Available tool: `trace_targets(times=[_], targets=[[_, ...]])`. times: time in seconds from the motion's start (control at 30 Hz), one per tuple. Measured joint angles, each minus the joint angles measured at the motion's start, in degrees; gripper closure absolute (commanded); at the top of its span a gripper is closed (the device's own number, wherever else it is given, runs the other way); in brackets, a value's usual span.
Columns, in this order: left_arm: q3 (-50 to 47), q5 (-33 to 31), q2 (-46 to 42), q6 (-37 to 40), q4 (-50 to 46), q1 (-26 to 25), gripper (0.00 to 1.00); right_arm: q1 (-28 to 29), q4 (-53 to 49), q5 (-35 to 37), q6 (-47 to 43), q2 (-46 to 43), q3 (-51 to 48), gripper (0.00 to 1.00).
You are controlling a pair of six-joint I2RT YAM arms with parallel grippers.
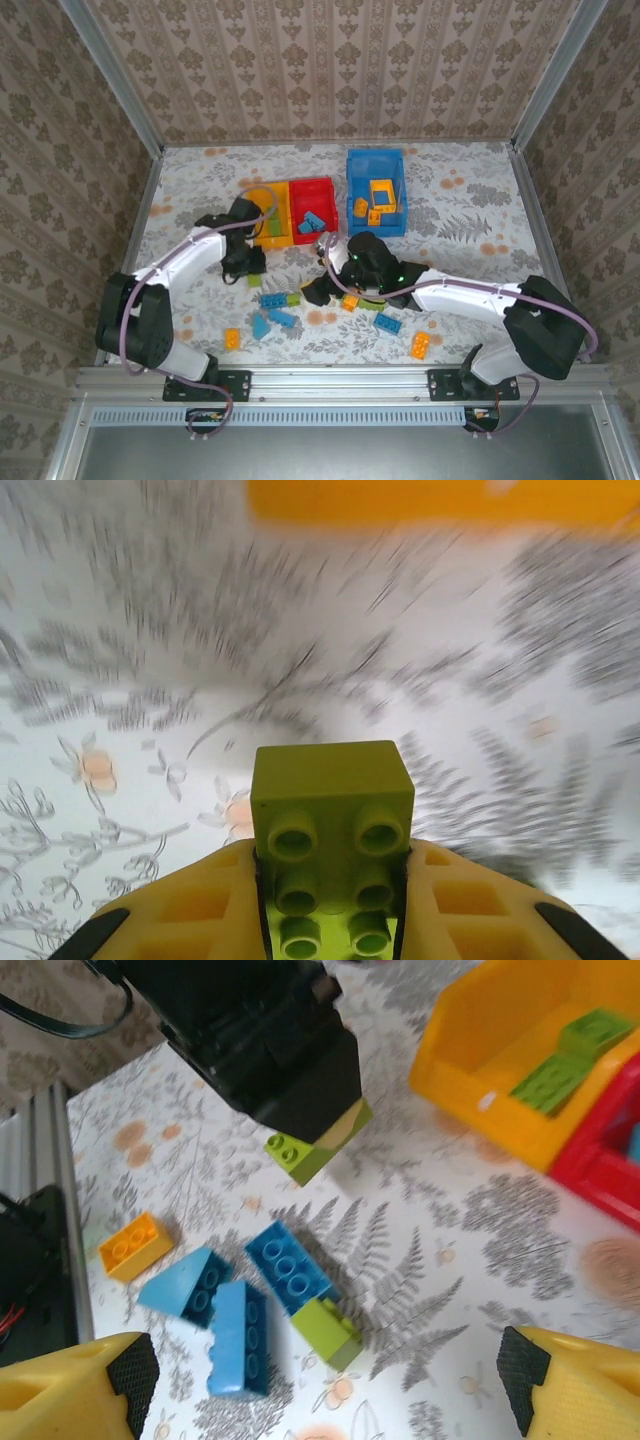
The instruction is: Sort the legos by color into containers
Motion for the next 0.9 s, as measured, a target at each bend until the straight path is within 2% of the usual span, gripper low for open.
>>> trace_targets(times=[0.2, 0.43, 0.67, 0.9], targets=[[15.50, -2.29, 4.00, 0.07, -2.19, -0.59, 0.74, -5.31, 1.33, 5.07, 1.70, -7.63, -0.55, 0.09], [32.48, -8.00, 20.17, 1.11, -7.85, -0.17, 0.72, -11.13, 2.08, 6.10, 2.67, -9.22, -2.71, 0.10], [40.19, -14.01, 28.50, 1.33, -12.85, 1.33, 0.70, -11.85, 1.84, 5.57, 1.79, -10.67, -5.20, 0.10], [42.47, -16.48, 32.63, 1.31, -15.08, 2.10, 0.52, -11.85, 2.56, 5.18, 1.33, -13.07, -10.19, 0.08]])
